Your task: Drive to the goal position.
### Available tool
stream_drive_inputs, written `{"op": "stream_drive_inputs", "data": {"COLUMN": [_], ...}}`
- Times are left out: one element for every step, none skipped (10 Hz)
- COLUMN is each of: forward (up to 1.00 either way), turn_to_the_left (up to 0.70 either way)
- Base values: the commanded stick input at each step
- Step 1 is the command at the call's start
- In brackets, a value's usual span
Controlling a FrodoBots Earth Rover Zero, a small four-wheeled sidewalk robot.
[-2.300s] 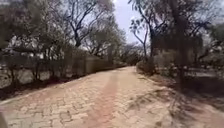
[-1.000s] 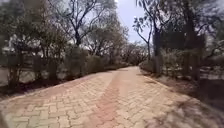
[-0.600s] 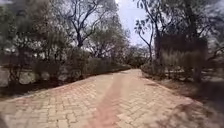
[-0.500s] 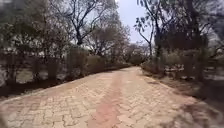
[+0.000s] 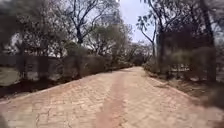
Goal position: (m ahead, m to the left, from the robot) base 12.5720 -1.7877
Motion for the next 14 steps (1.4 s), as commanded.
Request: {"op": "stream_drive_inputs", "data": {"forward": [1.0,1.0,1.0,1.0,1.0,1.0,1.0,1.0,1.0,1.0,1.0,1.0,1.0,1.0], "turn_to_the_left": [0.0,0.0,0.0,0.0,0.0,0.0,0.0,0.0,0.0,0.0,0.0,-0.02,-0.14,-0.26]}}
